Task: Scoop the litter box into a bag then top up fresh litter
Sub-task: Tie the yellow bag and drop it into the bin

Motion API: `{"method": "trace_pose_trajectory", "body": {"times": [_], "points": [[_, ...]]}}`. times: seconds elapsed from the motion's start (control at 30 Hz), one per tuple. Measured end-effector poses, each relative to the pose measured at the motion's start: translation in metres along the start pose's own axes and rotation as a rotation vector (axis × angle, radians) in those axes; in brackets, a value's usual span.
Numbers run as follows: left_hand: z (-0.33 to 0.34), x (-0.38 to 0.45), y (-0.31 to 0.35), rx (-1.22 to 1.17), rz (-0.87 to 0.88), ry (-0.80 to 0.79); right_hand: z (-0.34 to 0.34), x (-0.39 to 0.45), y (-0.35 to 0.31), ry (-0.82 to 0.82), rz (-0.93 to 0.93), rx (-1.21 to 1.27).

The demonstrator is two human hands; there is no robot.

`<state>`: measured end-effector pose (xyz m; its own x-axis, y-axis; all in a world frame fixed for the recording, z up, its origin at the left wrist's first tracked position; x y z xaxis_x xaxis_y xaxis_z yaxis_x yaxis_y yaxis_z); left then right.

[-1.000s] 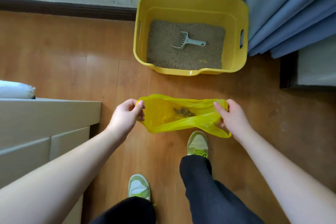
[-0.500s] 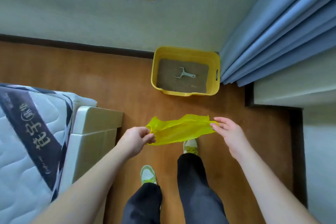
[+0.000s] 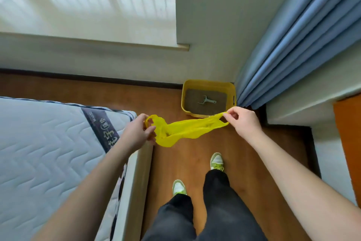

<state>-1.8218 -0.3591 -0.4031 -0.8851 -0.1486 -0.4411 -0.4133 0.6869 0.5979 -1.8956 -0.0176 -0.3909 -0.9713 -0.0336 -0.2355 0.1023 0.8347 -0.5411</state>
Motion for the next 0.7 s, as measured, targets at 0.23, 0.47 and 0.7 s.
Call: {"method": "trace_pose_trajectory", "body": {"times": [0.23,0.47,0.7], "points": [[-0.065,-0.046,0.051,0.183,0.097,0.130,-0.047,-0.070,-0.081,-0.070,-0.249,-0.003],[-0.112,-0.108,0.155,-0.322,0.358,0.066,-0.110,-0.152,-0.150,0.041,-0.615,0.204],[-0.070,-0.193,0.251,-0.833,0.425,-0.225,-0.181,-0.205,-0.165,0.396,-0.811,0.288]]}}
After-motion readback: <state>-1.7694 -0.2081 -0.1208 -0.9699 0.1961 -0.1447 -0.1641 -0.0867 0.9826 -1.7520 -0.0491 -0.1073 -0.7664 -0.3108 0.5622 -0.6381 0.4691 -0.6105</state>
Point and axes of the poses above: each hand's wrist, its own x-axis towards the middle knuckle, its own z-axis out of the palm, y = z × x, the point moved 1 cm from there along x, towards the middle knuckle, and after that the axes turned 1 degree about y, right-handed, at the moved point
